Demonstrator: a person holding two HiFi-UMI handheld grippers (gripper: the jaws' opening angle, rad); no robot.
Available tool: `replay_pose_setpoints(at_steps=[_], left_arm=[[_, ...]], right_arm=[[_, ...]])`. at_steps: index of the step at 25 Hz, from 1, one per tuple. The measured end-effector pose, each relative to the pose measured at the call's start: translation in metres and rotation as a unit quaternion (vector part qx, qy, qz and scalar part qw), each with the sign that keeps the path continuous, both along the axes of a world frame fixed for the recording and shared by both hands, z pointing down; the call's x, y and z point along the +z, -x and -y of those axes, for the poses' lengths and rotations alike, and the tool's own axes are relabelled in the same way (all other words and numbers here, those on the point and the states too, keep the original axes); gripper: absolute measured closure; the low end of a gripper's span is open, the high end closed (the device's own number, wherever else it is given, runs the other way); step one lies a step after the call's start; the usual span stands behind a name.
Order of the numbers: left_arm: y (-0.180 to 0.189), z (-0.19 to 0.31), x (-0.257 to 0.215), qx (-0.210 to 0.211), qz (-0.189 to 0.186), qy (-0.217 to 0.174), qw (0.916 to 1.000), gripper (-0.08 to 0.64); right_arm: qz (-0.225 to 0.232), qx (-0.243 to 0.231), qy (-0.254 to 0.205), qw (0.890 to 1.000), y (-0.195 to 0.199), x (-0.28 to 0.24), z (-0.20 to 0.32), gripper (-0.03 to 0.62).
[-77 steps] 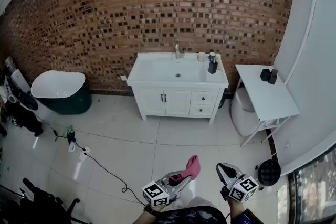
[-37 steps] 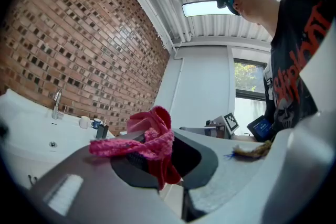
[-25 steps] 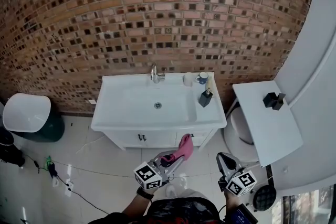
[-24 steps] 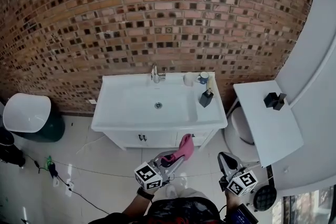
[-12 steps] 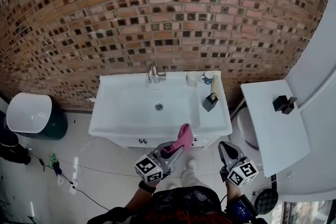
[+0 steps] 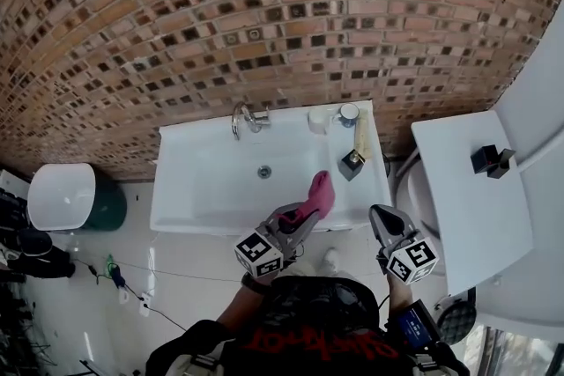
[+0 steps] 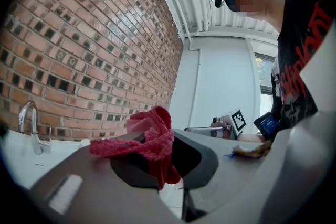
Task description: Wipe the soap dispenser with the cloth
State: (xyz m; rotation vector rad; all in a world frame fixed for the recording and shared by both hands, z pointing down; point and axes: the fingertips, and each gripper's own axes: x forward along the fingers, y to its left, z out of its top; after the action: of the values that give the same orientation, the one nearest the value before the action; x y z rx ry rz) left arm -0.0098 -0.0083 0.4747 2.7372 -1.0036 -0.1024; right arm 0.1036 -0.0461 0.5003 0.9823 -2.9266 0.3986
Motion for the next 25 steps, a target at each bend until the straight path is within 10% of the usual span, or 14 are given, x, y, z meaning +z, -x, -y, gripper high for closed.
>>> replay_pose_setpoints(at_steps=[6,12,25], left_arm=[[0.006,0.039,0.02,-0.001,-0.01,0.032,0.9994,0.52],[0.036,0.078,0.017,0.005,0.0,0.019,0.9998,0.52],[0.107,0.103,0.028,-0.099,-0.012,0.043,0.994,0.52]], right_arm=[[-0.074,0.01,0.012,0.997,0.003,0.045,0.054,0.588],[-0.137,0.029,-0.003,0.99,0.022,0.098,0.119,0.428],[-0.188,0.048,0.002,0.981,0.064,0.218,0.207,0.329]])
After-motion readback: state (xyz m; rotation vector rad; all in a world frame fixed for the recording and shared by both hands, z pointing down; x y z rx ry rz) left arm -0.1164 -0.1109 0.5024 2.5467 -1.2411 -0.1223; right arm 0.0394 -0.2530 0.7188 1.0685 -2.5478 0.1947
